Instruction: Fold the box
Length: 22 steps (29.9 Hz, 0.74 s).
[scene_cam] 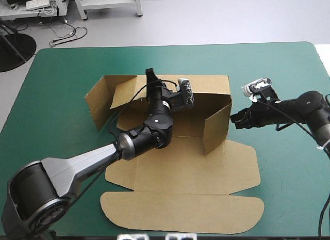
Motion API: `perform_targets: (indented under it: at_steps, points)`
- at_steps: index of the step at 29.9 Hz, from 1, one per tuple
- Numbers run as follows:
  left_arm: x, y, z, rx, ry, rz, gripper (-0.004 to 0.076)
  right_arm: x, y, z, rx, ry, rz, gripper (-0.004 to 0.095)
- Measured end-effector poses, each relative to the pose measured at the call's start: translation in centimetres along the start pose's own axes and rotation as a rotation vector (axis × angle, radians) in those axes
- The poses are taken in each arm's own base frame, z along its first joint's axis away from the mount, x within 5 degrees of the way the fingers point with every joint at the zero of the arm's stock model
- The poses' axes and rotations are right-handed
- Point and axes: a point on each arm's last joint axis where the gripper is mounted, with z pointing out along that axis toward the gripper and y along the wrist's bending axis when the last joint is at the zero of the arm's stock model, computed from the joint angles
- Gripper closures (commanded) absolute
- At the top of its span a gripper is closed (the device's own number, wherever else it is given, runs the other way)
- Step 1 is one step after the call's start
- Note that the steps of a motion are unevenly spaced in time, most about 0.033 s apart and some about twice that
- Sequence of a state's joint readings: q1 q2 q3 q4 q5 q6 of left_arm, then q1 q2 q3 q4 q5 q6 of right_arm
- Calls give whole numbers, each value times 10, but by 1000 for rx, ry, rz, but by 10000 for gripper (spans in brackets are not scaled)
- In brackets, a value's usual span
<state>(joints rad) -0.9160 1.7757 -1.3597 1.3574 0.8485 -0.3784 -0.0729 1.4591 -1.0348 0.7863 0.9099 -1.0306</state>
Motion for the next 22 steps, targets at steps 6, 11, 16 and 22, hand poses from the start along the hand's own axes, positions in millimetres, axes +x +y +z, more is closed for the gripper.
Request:
perform_targets:
  at_steps: [6, 11, 16, 22]
  points:
    - [0, 0, 0, -2, 0, -11, 734, 2, 1, 0, -12, 15, -74, 476]
    - [0, 0, 0, -1, -2, -14, 733, -6, 6, 1, -36, -65, -144, 476]
    - [0, 0, 0, -1, -2, -33, 734, -12, 21, 10, -80, -71, -211, 476]
    - [-1, -1, 0, 0, -5, -36, 734, -17, 23, 14, -29, -97, -220, 476]
